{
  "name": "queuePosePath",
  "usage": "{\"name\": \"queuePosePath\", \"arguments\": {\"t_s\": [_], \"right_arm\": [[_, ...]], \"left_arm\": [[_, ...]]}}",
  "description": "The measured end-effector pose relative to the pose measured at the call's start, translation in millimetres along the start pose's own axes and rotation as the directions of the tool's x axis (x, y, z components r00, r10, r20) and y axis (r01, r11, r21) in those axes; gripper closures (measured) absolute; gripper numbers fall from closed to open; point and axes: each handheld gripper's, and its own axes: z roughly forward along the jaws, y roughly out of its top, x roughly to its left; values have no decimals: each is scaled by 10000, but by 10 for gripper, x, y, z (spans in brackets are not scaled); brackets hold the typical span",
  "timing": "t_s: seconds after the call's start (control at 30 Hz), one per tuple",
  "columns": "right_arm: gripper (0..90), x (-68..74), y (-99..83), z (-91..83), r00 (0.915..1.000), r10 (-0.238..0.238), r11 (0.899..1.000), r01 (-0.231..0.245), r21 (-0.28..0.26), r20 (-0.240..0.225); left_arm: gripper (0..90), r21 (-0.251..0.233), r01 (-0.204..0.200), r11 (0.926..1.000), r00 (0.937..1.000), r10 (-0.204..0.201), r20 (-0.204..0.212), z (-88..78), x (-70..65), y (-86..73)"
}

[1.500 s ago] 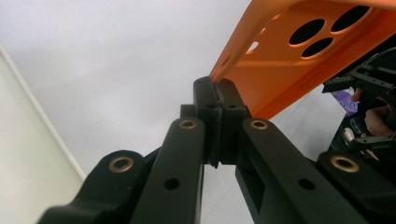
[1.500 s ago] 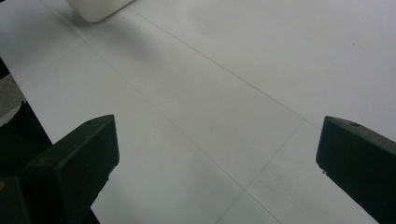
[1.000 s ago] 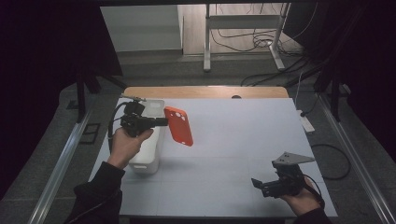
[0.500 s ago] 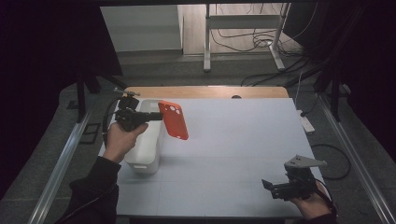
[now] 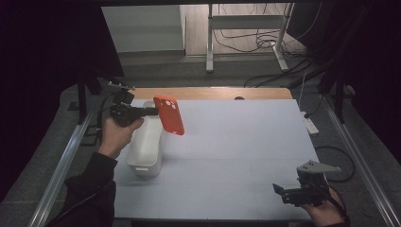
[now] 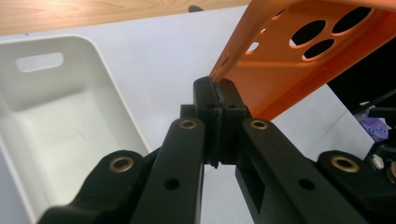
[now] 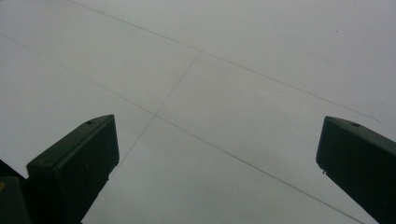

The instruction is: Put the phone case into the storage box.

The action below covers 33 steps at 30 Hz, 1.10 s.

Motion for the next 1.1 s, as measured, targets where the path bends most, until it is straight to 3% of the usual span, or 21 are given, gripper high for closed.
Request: {"name": "queuePosePath", "arguments": {"t_s": [0.5,1.1], "right_arm": [[0,-54,-34,-44,9991,423,9989,-423,-211,-11],[0,-61,-41,-53,9990,438,9986,-441,-300,-99]], "left_arm": [[891,-147,338,9993,9976,-347,-594,-92,203,112],[891,-262,595,9979,9899,-623,-1277,-136,422,220]]}}
